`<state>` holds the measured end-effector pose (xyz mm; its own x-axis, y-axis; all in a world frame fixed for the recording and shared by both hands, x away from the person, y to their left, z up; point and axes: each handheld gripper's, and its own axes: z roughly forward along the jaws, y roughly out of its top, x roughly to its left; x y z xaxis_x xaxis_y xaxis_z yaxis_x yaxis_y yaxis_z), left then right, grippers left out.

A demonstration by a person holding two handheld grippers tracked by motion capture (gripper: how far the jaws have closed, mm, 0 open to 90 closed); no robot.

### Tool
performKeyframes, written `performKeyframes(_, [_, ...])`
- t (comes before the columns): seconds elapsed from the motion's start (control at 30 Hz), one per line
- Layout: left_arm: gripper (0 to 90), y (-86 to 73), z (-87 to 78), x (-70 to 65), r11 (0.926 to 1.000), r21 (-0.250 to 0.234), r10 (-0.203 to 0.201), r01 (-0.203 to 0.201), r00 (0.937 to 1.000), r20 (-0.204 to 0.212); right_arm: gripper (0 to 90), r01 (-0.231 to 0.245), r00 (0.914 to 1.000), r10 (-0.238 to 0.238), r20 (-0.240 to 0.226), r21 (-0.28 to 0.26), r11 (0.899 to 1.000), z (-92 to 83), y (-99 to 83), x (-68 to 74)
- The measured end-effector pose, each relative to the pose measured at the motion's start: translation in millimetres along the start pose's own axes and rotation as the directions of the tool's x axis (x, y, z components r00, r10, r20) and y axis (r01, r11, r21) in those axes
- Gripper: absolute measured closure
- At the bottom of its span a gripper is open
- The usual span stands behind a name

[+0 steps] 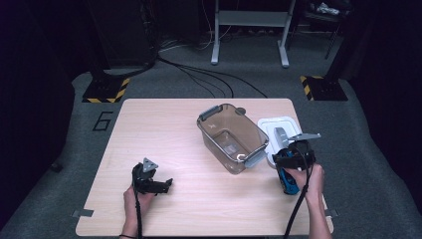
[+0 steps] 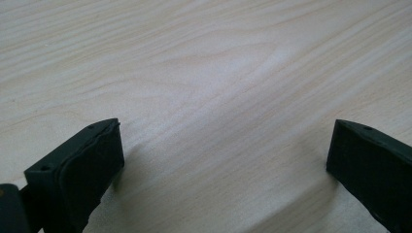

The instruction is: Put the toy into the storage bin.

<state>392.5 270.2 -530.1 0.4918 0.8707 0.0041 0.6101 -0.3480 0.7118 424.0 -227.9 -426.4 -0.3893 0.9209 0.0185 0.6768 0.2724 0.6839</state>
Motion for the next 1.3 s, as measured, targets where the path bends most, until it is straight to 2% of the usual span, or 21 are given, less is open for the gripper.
performKeyframes(0.33, [0.0, 0.0, 0.0, 0.0, 1.0000, 0.000, 0.000, 0.000, 1.0000, 0.000, 24.0, -0.028, 0.9995, 0.029, 0.015, -0.035, 0.999, -4.7, 12.0, -6.8])
performKeyframes(0.87, [0.1, 0.0, 0.0, 0.0, 1.0000, 0.000, 0.000, 0.000, 1.0000, 0.000, 24.0, -0.026, 0.9989, 0.029, 0.036, -0.081, 0.996, -11.0, 32.6, -15.8])
performKeyframes(1.3, [0.1, 0.0, 0.0, 0.0, 1.0000, 0.000, 0.000, 0.000, 1.0000, 0.000, 24.0, -0.039, 0.9977, 0.044, 0.051, -0.103, 0.994, -9.0, 47.4, -18.9])
